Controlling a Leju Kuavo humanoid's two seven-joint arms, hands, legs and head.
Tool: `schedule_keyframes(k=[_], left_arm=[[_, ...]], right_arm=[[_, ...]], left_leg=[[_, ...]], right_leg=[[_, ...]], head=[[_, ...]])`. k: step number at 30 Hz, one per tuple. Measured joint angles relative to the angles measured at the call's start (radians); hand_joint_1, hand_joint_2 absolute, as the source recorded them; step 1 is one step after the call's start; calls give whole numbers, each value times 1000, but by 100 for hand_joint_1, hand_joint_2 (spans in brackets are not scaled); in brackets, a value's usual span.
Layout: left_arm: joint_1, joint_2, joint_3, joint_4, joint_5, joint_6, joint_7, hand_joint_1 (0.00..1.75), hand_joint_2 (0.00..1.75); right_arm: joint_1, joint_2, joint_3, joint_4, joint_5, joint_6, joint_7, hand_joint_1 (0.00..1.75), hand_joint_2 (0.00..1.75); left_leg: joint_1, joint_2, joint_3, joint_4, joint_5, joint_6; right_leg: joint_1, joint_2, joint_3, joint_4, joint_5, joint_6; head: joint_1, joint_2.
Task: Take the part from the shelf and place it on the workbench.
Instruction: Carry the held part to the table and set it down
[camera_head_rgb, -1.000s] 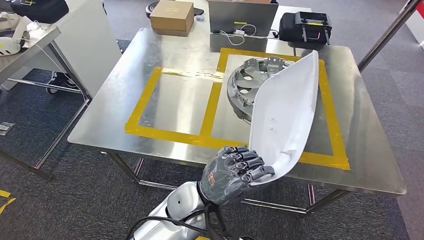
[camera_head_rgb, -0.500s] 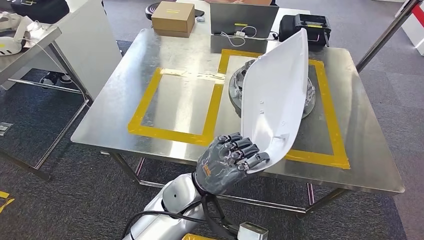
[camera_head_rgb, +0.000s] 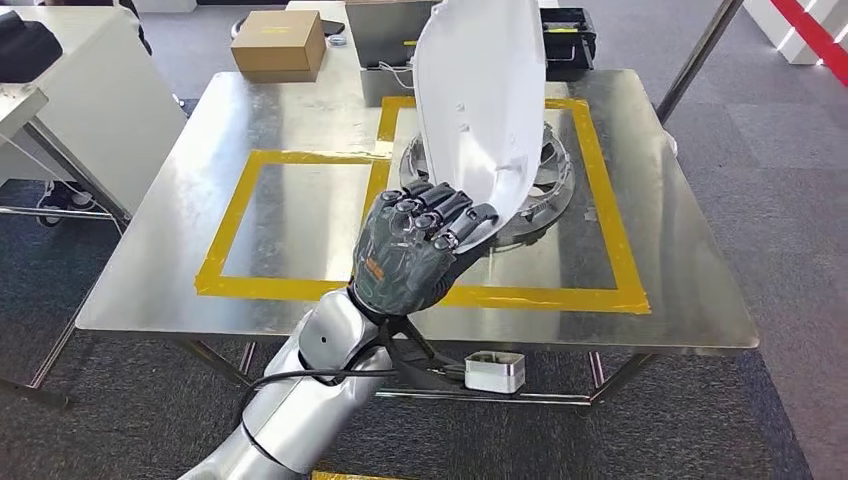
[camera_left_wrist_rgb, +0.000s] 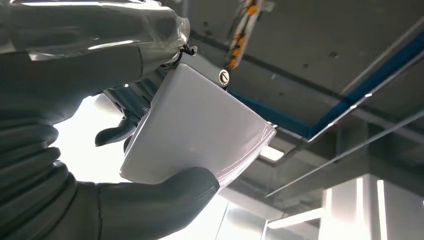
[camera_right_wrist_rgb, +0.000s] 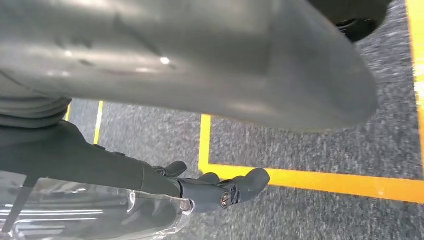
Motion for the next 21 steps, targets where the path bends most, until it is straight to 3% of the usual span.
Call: schedule_keyframes(k=[2,3,4,5,7,9,13,21], left_arm=[[-25,14,-15,10,-10,0,39,175,175],[-36,24,-27,19,-13,0,64,175,175],[-47,33,-40,29,-14,0,87,175,175],[-61,41,-52,40,-14,0,106,175,175],[-90,55,-71,66,-15,0,135,175,175],[-119,65,-90,103,-17,0,181,175,175],[-165,89,-113,190,-16,0,264,175,175],[-306,155,-183,416,-18,0,390,175,175]], right_arm=[[-5,1,0,0,1,-2,3,0,0],[-7,1,0,0,1,-4,5,0,0],[-7,2,0,0,0,-6,6,0,0],[-7,2,0,0,0,-8,7,0,0],[-7,5,-1,0,4,-10,10,0,0],[-9,8,-1,0,14,-10,16,0,0],[-7,9,-1,0,27,-8,29,0,0],[-13,8,-1,0,38,-2,26,0,0]], left_leg=[[2,-24,-89,143,-48,-3],[2,-27,-125,189,-50,-2],[2,-28,-145,197,-31,0],[2,-30,-145,166,7,3],[1,-36,-107,37,97,14],[-3,-44,-78,-54,141,19],[-4,-48,-73,-72,149,14],[-5,-49,-73,-70,150,21]], right_leg=[[0,20,1,0,-1,-4],[0,29,1,0,-2,-5],[0,38,3,0,-3,-5],[0,45,5,0,-3,-6],[1,56,11,0,-4,-5],[3,62,11,1,-7,1],[3,61,15,-4,-8,5],[3,60,21,-16,-2,15]], head=[[-1,0],[-1,0],[-1,0],[-1,0],[-1,0],[-1,0],[0,0],[0,0]])
